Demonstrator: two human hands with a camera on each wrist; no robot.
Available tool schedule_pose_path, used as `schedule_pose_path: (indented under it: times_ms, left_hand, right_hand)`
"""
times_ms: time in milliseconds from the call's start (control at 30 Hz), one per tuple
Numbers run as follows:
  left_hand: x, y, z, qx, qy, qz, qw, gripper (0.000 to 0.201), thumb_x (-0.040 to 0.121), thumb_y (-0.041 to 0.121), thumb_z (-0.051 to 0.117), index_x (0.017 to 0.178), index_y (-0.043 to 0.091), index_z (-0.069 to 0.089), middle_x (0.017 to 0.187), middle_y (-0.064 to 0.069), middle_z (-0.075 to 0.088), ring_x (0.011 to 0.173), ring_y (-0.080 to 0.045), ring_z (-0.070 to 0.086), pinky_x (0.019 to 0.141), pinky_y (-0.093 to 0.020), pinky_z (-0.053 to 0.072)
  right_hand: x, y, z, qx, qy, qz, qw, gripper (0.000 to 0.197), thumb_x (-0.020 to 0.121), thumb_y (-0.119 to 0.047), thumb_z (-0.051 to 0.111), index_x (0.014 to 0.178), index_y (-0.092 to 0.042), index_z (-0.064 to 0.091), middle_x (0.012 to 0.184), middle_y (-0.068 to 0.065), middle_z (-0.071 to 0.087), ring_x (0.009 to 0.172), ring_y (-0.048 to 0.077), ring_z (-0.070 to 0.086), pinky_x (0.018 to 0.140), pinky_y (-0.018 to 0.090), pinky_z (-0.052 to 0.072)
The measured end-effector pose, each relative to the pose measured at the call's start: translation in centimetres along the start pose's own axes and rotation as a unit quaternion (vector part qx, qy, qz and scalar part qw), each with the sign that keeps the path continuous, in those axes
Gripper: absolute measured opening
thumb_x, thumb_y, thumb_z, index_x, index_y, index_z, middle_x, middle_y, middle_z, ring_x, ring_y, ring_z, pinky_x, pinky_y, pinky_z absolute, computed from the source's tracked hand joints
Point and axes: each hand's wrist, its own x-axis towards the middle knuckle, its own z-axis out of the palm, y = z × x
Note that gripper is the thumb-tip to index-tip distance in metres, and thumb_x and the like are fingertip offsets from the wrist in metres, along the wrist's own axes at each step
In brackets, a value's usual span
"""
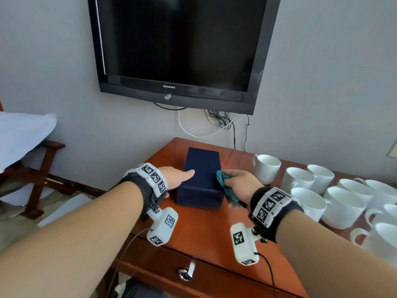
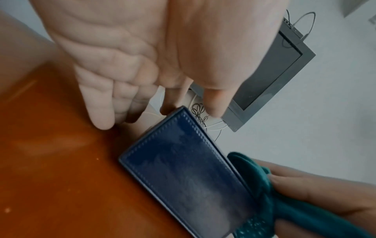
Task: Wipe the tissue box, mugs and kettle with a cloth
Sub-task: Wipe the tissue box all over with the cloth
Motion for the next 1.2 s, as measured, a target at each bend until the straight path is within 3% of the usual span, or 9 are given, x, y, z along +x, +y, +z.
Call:
schedule_pose_path:
  times_ms: [233, 400, 600, 700, 767, 833, 967, 1100, 1200]
  left_hand:
    - [-0.8, 1.8, 0.6, -0.223, 0.009, 0.081, 0.971, 0.044, 0.097, 0.045, 0.065, 0.14, 0.043, 0.059, 0.132, 0.001, 0.067, 0.113, -0.032, 0.068, 0.09, -0.056, 0.061]
    - [-1.2, 2.7, -1.3, 0.014, 0.129, 0.237, 0.963, 0.086, 0.087, 0.026, 0.076, 0.161, 0.037, 0.033, 0.158, 0.006, 0.046, 0.133, -0.022, 0.055, 0.11, -0.036, 0.047]
    - [-2.7, 2.6, -3.5, 0.296, 0.153, 0.371, 0.867, 0.09, 0.093, 0.002, 0.056, 0.166, 0.032, 0.013, 0.159, 0.005, 0.032, 0.148, -0.022, 0.021, 0.123, -0.034, 0.026]
    - [-3.2, 0.9, -4.0, 0.331, 0.159, 0.366, 0.855, 0.105, 0.09, -0.015, 0.048, 0.164, 0.045, 0.003, 0.162, 0.02, 0.016, 0.153, -0.008, 0.003, 0.109, -0.021, 0.033]
    - [-3.1, -0.5, -4.1, 0.37, 0.172, 0.367, 0.836, 0.106, 0.091, -0.015, 0.049, 0.163, 0.048, 0.005, 0.164, 0.024, 0.012, 0.155, -0.007, -0.003, 0.101, -0.022, 0.042]
    - [-2.6, -2.2, -4.3, 0.394, 0.167, 0.365, 0.827, 0.099, 0.094, -0.007, 0.059, 0.162, 0.047, 0.011, 0.166, 0.025, 0.012, 0.157, -0.01, -0.004, 0.111, -0.03, 0.041]
    - [-1.6, -5.3, -4.9, 0.426, 0.134, 0.366, 0.816, 0.094, 0.096, 0.006, 0.068, 0.162, 0.048, 0.015, 0.167, 0.022, 0.016, 0.157, -0.016, 0.007, 0.122, -0.035, 0.032]
    - [-1.2, -6.9, -5.5, 0.418, 0.111, 0.372, 0.822, 0.08, 0.098, 0.002, 0.057, 0.159, 0.045, 0.029, 0.167, 0.017, 0.02, 0.154, -0.016, 0.016, 0.121, -0.03, 0.032]
    - [-0.9, -6.9, -6.1, 0.326, 0.104, 0.32, 0.884, 0.069, 0.101, 0.031, 0.062, 0.16, 0.045, 0.029, 0.168, 0.014, 0.02, 0.15, -0.016, 0.029, 0.12, -0.031, 0.033]
  right_hand:
    - [0.2, 1.6, -0.5, 0.125, -0.018, 0.035, 0.991, 0.038, 0.103, -0.006, 0.051, 0.135, -0.022, 0.065, 0.108, 0.017, 0.063, 0.044, 0.02, 0.062, 0.041, 0.028, 0.05]
    - [0.2, 1.9, -2.6, 0.143, 0.096, 0.032, 0.985, 0.041, 0.101, -0.004, 0.054, 0.131, -0.031, 0.059, 0.119, 0.015, 0.068, 0.06, 0.03, 0.065, 0.039, 0.027, 0.047]
    - [1.7, 1.3, -5.4, 0.158, 0.226, 0.011, 0.961, 0.04, 0.097, -0.006, 0.052, 0.128, -0.027, 0.067, 0.093, 0.014, 0.07, 0.066, 0.031, 0.064, 0.041, 0.027, 0.046]
    - [1.8, 0.6, -5.9, 0.11, 0.256, 0.032, 0.96, 0.037, 0.101, -0.007, 0.044, 0.131, -0.011, 0.066, 0.124, 0.021, 0.068, 0.098, 0.034, 0.063, 0.072, 0.036, 0.05]
    - [1.1, -0.2, -5.9, 0.146, 0.263, 0.053, 0.952, 0.039, 0.106, -0.003, 0.037, 0.138, 0.002, 0.057, 0.139, 0.024, 0.059, 0.121, 0.035, 0.058, 0.096, 0.036, 0.044]
    - [1.2, -0.2, -5.3, 0.126, 0.24, 0.071, 0.96, 0.036, 0.107, -0.01, 0.041, 0.136, 0.003, 0.059, 0.132, 0.021, 0.064, 0.128, 0.036, 0.058, 0.104, 0.038, 0.044]
    - [4.3, 1.7, -3.3, 0.115, 0.234, 0.063, 0.963, 0.022, 0.087, -0.038, 0.065, 0.089, -0.016, 0.07, 0.095, 0.014, 0.073, 0.096, 0.035, 0.07, 0.097, 0.05, 0.054]
    - [4.9, 2.1, -1.5, 0.077, 0.192, 0.038, 0.978, 0.049, 0.078, -0.046, 0.068, 0.121, -0.024, 0.071, 0.121, 0.012, 0.073, 0.105, 0.036, 0.07, 0.094, 0.046, 0.055]
    - [4.3, 1.4, -1.0, 0.084, 0.202, 0.039, 0.975, 0.044, 0.088, -0.033, 0.067, 0.131, -0.022, 0.066, 0.118, 0.011, 0.072, 0.085, 0.033, 0.068, 0.06, 0.03, 0.053]
